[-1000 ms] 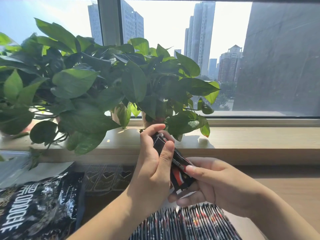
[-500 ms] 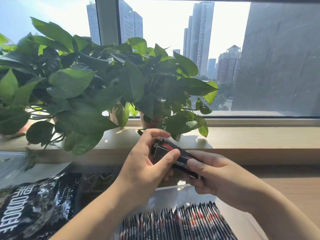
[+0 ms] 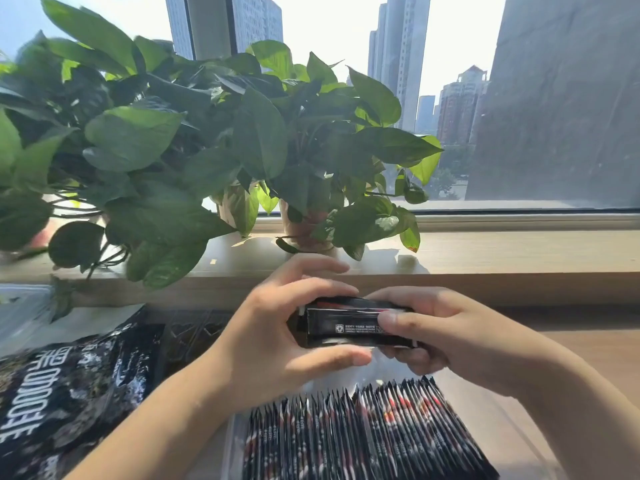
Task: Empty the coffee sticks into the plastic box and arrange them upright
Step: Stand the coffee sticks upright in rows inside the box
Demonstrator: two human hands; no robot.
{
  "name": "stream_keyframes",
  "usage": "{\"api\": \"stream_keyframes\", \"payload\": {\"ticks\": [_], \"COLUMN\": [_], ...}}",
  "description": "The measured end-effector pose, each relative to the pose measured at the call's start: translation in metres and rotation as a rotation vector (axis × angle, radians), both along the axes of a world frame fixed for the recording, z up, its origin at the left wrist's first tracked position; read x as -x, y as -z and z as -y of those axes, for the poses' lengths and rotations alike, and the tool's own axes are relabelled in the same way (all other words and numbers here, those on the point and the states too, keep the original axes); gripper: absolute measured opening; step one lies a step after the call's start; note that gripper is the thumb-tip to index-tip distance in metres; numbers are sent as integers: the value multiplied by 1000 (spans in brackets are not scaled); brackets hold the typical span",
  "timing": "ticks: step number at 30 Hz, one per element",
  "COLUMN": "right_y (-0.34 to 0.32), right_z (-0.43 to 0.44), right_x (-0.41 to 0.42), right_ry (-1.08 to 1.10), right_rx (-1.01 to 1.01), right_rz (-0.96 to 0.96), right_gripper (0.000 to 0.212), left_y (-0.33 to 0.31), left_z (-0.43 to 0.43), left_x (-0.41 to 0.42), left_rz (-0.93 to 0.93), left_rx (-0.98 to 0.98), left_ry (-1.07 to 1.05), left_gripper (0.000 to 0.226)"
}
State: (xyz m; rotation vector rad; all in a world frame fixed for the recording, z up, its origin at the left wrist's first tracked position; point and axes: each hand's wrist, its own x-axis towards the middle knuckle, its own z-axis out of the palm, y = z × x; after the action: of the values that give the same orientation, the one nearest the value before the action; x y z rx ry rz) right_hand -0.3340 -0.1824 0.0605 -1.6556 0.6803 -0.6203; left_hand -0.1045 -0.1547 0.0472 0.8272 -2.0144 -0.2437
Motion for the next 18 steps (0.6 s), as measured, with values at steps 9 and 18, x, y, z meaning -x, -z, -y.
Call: {"api": "stream_keyframes", "payload": {"ticks": [9,18], "right_y": [9,12], "right_z": [4,1], "right_x": [-4,-10], "right_ry": [23,72], "right_rx": [-63,-94], "right_rz": [29,75], "right_gripper": [29,28], "left_y": [19,23], "left_z": [4,3], "left_x": [2,4], "left_rz": [-272,-235], "left_rx": [-95,-94], "left_ry": [82,64], "left_gripper": [43,43]}}
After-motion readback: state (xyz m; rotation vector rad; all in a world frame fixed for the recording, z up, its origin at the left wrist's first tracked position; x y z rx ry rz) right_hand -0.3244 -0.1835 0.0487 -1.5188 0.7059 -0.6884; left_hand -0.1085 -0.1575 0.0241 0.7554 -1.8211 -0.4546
